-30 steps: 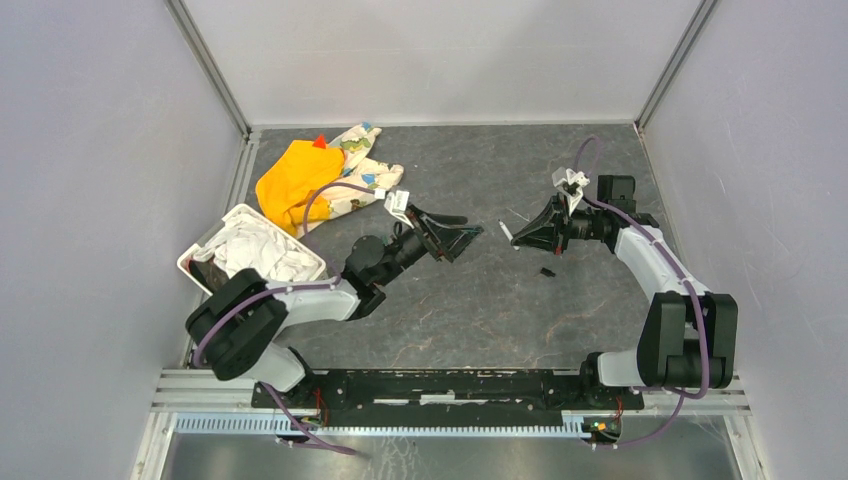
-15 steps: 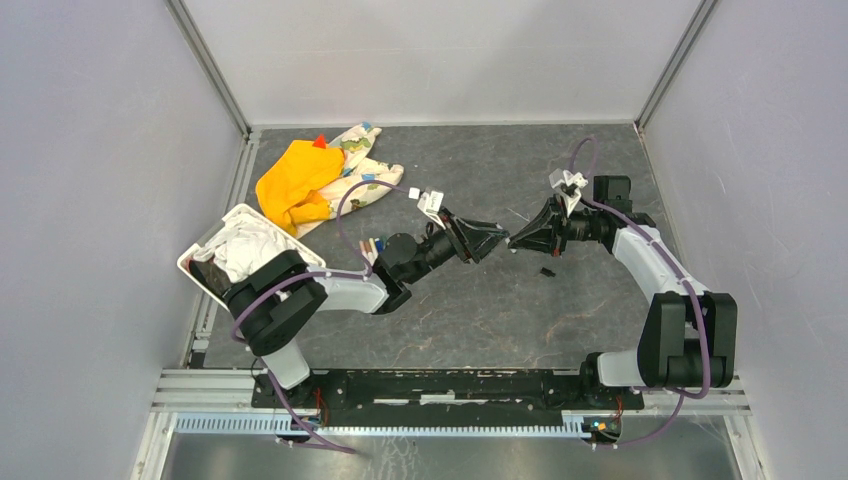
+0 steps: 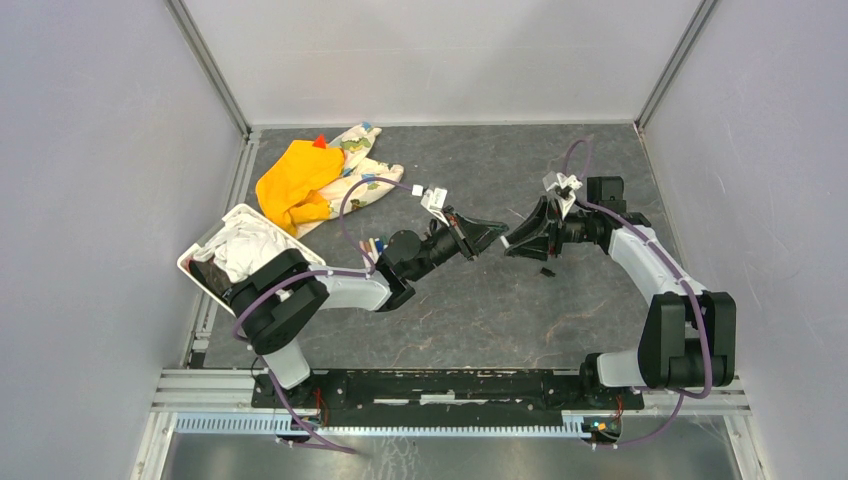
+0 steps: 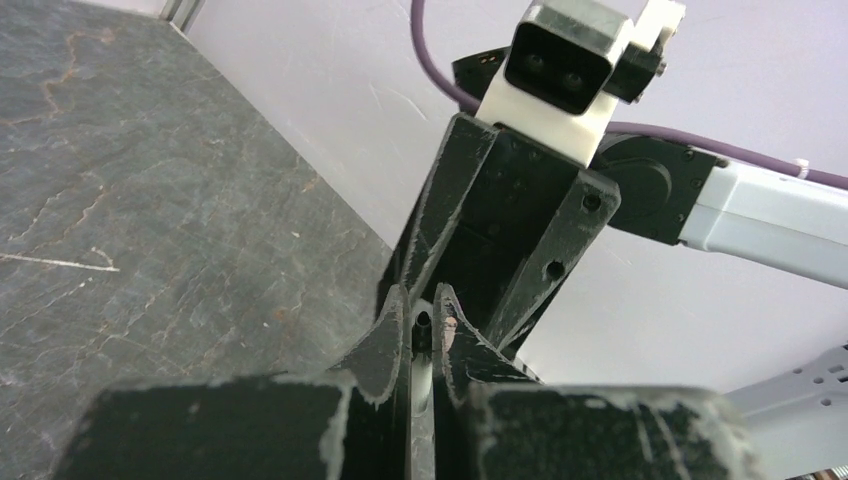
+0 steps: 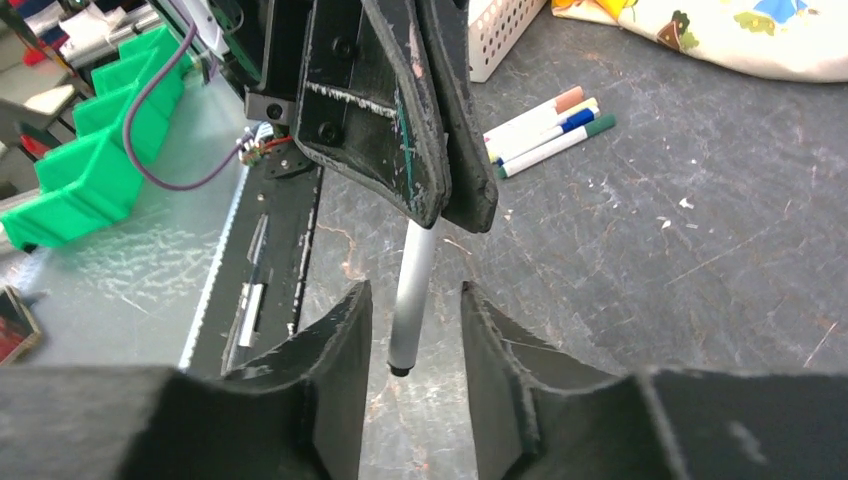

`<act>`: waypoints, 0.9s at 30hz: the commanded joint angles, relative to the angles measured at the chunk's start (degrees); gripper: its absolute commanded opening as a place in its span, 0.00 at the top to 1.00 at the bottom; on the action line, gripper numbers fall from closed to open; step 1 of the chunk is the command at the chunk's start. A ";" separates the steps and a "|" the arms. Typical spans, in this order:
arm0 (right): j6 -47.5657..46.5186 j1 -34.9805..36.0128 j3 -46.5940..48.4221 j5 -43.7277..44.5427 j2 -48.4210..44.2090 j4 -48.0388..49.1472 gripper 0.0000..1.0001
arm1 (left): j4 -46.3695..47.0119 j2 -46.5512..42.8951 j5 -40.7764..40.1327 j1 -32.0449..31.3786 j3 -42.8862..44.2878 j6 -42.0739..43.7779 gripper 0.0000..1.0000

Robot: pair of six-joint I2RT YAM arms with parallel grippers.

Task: Insert the pens into the pen caps
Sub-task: Pick up the pen cap from the center of the board.

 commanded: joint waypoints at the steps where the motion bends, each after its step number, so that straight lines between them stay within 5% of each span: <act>1: -3.16 1.90 -0.42 -1.25 -0.55 -1.14 0.51 | 6.88 1.09 -1.79 -0.78 1.15 -2.30 0.98; 4: -3.35 3.21 -0.34 -1.07 -0.19 -1.29 0.48 | 10.42 2.26 -2.53 -1.13 1.31 -3.54 0.98; 11: -4.12 3.65 1.57 -1.59 1.08 -4.24 0.63 | 11.49 4.16 -3.00 -1.78 1.75 -3.77 0.98; 20: -3.94 3.76 2.80 0.05 2.19 -5.50 0.70 | 13.17 4.22 -4.27 -2.16 1.07 -2.82 0.98; 27: -3.30 3.80 3.40 0.20 1.96 -5.55 0.91 | 13.45 4.31 -4.27 -2.55 0.55 -2.61 0.98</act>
